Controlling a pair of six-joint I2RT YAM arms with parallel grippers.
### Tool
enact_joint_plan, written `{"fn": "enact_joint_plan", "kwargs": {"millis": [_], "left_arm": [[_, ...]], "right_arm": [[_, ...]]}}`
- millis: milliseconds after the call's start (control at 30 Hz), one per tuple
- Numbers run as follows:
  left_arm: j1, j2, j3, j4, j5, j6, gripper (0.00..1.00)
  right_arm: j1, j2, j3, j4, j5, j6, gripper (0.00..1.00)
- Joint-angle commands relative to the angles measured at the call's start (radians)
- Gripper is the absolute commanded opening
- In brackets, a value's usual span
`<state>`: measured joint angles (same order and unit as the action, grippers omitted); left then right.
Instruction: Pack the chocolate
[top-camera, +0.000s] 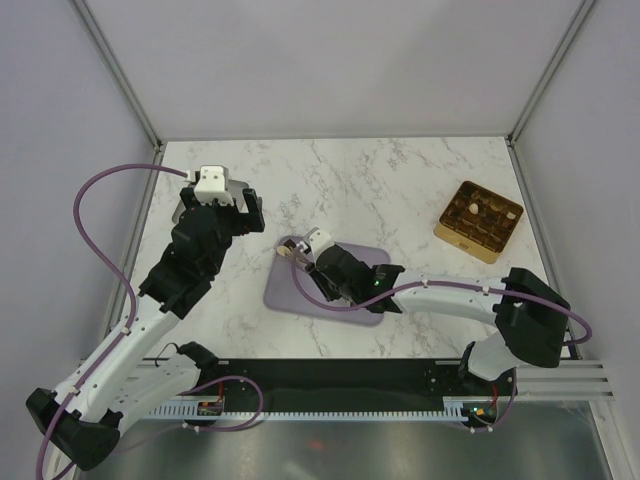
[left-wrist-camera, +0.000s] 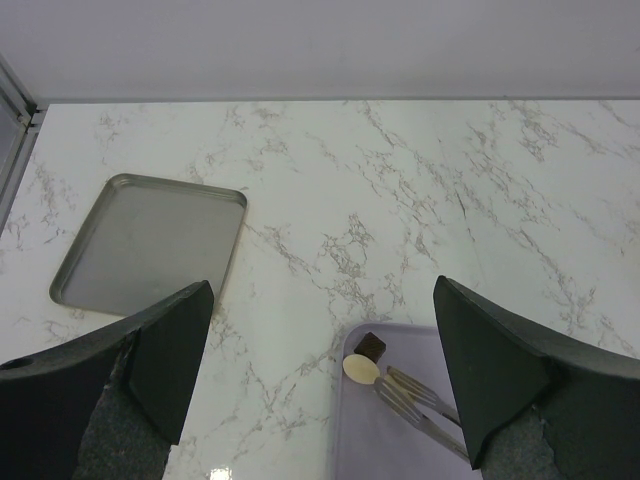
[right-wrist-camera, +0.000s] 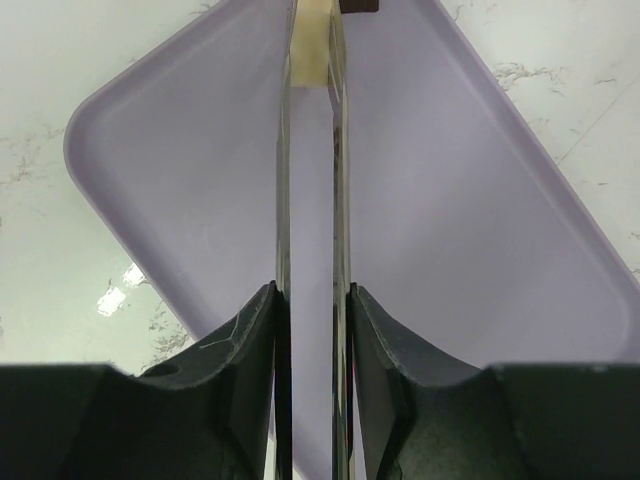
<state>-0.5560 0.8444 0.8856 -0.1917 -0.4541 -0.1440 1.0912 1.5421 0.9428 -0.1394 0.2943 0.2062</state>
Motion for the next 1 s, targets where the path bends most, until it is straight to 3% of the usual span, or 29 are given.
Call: {"fn": "enact_joint_plan", "kwargs": {"millis": [0, 333, 500, 967], "left_arm": [[0.002, 0.002, 0.019, 0.021, -0.021, 0.032, 1.0], [0.002, 0.002, 0.019, 0.021, -0.018, 0.03, 1.0], [0.002, 0.002, 0.019, 0.021, -0.017, 0.031, 1.0], [0.002, -0.001, 0.019, 0.02, -0.012, 0.029, 1.0]], "right_arm": [[0.007, -0.074, -0.007, 0.003, 0.043, 0.013, 0.4], [-0.011, -0.178, 0.025, -0.146, 0.121, 0.024, 0.38], [-0.083, -0.218, 0.079, -0.271, 0.209, 0.041, 0.37], [-0.666, -0.352, 0.12, -0.516, 0.215, 0.124, 0.38]]}}
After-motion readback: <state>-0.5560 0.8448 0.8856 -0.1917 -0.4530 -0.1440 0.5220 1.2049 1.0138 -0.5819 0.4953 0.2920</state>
